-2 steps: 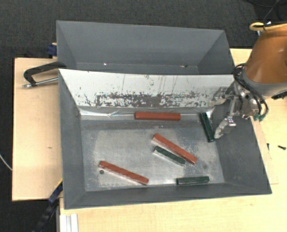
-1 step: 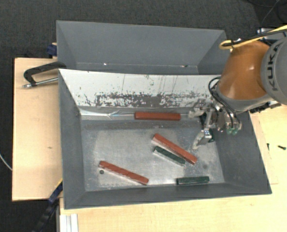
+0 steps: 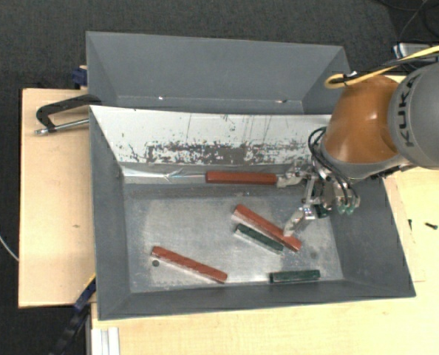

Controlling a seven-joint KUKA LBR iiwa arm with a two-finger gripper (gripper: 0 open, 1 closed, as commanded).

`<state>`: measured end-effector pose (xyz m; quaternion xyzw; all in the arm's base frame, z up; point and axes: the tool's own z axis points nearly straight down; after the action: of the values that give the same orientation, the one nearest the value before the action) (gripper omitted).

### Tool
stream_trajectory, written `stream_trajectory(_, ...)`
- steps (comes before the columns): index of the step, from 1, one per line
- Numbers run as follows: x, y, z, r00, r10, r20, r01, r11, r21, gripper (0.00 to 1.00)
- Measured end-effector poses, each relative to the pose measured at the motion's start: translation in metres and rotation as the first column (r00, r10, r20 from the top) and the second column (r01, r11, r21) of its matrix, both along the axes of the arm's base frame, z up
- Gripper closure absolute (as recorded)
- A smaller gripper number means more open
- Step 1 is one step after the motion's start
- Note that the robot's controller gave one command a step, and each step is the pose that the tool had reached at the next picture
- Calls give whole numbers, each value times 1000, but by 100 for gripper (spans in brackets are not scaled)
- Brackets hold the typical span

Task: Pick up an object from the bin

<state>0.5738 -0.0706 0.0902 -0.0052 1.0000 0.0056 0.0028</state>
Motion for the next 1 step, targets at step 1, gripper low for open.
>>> stream_trajectory(1, -3, -6, -3, 1000, 1, -4, -1, 1000, -10, 100)
